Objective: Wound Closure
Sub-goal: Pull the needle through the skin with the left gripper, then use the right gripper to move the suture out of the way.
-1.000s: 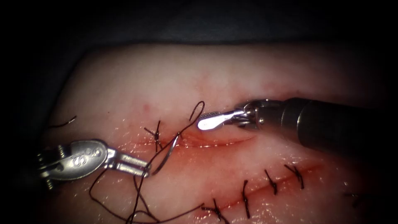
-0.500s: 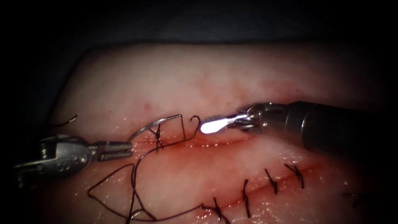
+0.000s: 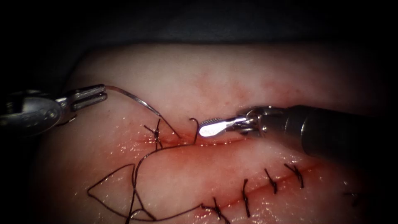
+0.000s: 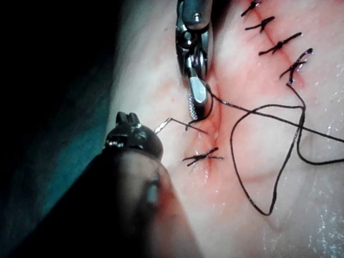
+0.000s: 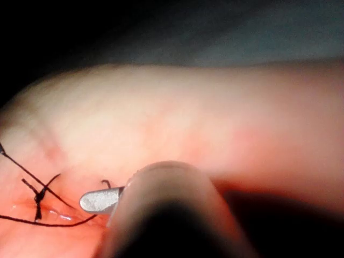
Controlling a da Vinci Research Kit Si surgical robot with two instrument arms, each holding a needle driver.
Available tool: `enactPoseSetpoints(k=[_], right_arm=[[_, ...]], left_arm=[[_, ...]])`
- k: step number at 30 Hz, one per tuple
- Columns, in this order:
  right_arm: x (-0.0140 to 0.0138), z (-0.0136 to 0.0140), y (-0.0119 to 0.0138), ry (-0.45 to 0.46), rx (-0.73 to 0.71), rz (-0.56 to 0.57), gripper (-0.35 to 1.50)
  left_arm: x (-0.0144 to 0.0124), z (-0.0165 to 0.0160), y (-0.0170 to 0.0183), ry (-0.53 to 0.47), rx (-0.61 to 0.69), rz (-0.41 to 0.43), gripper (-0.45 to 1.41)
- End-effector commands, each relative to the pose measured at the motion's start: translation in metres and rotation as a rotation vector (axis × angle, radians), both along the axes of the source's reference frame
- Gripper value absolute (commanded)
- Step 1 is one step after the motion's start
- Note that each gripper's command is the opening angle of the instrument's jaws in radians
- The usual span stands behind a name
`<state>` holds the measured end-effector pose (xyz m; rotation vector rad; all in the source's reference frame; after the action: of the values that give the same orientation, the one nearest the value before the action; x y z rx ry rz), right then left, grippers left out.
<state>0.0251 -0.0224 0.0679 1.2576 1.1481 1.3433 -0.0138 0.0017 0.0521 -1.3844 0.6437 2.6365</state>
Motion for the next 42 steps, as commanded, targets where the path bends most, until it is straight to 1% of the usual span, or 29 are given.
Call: enactPoseSetpoints(k=[1,3,4,5,6,7,8,10,11,12,13,15,17,18,20,21,22,23,24,26,28,30,32,34,36,37,39,42], right_arm=[[0.001,-0.0002,0.0003,0.002,-0.029,-0.002,0.32],[0.0009,-0.0005,0.0002,-0.005,-0.116,-0.002,0.36],[0.0006,-0.0009,0.0002,-0.013,-0.227,0.0,0.39],[0.0003,-0.0012,0.0002,-0.037,-0.341,0.011,0.51],[0.0001,-0.0014,0.0002,-0.046,-0.387,0.019,0.61],[0.0,-0.0015,0.0001,-0.047,-0.433,0.03,0.64],[-0.0003,-0.0019,-0.0001,-0.049,-0.532,0.046,0.73],[-0.0006,-0.0023,-0.0002,-0.059,-0.59,0.049,0.74],[-0.0008,-0.0027,-0.0004,-0.08,-0.669,0.053,0.76],[-0.0009,-0.003,-0.0004,-0.089,-0.715,0.054,0.81],[-0.001,-0.0033,-0.0005,-0.09,-0.726,0.053,0.83],[-0.0012,-0.0041,-0.001,-0.11,-0.79,0.055,0.79],[-0.0011,-0.005,-0.0015,-0.137,-0.825,0.06,0.74],[-0.0011,-0.0053,-0.0016,-0.141,-0.824,0.061,0.76],[-0.001,-0.0058,-0.0016,-0.152,-0.821,0.064,0.71],[-0.001,-0.0062,-0.0015,-0.167,-0.823,0.067,0.83],[-0.0009,-0.0071,-0.0016,-0.22,-0.772,0.084,1.04],[-0.0008,-0.0076,-0.0017,-0.238,-0.763,0.089,1.01],[-0.0006,-0.0083,-0.0018,-0.255,-0.713,0.103,0.94],[-0.0002,-0.0092,-0.0021,-0.266,-0.64,0.129,0.91],[0.0004,-0.0102,-0.0024,-0.266,-0.581,0.171,0.93],[0.0014,-0.0112,-0.0028,-0.241,-0.524,0.2,0.96],[0.0021,-0.0117,-0.003,-0.233,-0.496,0.214,0.96],[0.0027,-0.012,-0.0029,-0.224,-0.467,0.233,0.96],[0.0041,-0.0122,-0.0027,-0.214,-0.433,0.256,0.96],[0.0049,-0.0123,-0.0027,-0.195,-0.396,0.263,0.96],[0.0056,-0.0124,-0.0026,-0.185,-0.381,0.274,0.96],[0.0071,-0.0126,-0.0025,-0.152,-0.317,0.294,0.96]], left_arm=[[-0.0005,0.0001,0.0012,-0.02,-0.016,-0.014,-0.45],[-0.0003,-0.0002,0.0023,-0.066,-0.034,-0.044,-0.45],[0.0,-0.0004,0.0033,-0.102,-0.04,-0.067,-0.45],[0.0005,-0.0006,0.0044,-0.139,-0.054,-0.087,-0.45],[0.0006,-0.0007,0.0048,-0.16,-0.061,-0.101,-0.45],[0.0008,-0.0008,0.0052,-0.176,-0.072,-0.108,-0.45],[0.0013,-0.0012,0.006,-0.214,-0.092,-0.129,-0.45],[0.0015,-0.0016,0.0067,-0.245,-0.115,-0.137,-0.45],[0.0015,-0.0019,0.0071,-0.271,-0.119,-0.128,-0.45],[0.0014,-0.0021,0.0073,-0.284,-0.121,-0.122,-0.45],[0.0013,-0.0022,0.0074,-0.284,-0.12,-0.123,-0.45],[0.0011,-0.0023,0.0071,-0.283,-0.124,-0.124,-0.45],[0.0011,-0.0018,0.0056,-0.275,-0.143,-0.12,-0.45],[0.0012,-0.0015,0.005,-0.28,-0.141,-0.125,-0.45],[0.0012,-0.001,0.0038,-0.285,-0.122,-0.123,-0.45],[0.0013,-0.0007,0.0032,-0.287,-0.11,-0.124,-0.45],[0.0013,0.0001,0.0019,-0.281,-0.092,-0.134,-0.45],[0.0013,0.0005,0.0014,-0.285,-0.087,-0.138,-0.45],[0.0012,0.001,0.0008,-0.286,-0.083,-0.143,-0.45],[0.001,0.0018,0.0001,-0.28,-0.084,-0.15,-0.45],[0.0008,0.0028,-0.0004,-0.283,-0.08,-0.155,-0.45],[0.0004,0.0038,-0.0009,-0.289,-0.072,-0.162,-0.45],[0.0001,0.0042,-0.0011,-0.293,-0.065,-0.168,-0.45],[-0.0003,0.0045,-0.0014,-0.291,-0.069,-0.17,-0.45],[-0.0006,0.0049,-0.002,-0.288,-0.076,-0.172,-0.45],[-0.0006,0.0051,-0.0024,-0.288,-0.08,-0.171,-0.45],[-0.0006,0.0052,-0.0027,-0.284,-0.083,-0.172,-0.45],[-0.0005,0.0055,-0.0032,-0.284,-0.083,-0.174,-0.45]])
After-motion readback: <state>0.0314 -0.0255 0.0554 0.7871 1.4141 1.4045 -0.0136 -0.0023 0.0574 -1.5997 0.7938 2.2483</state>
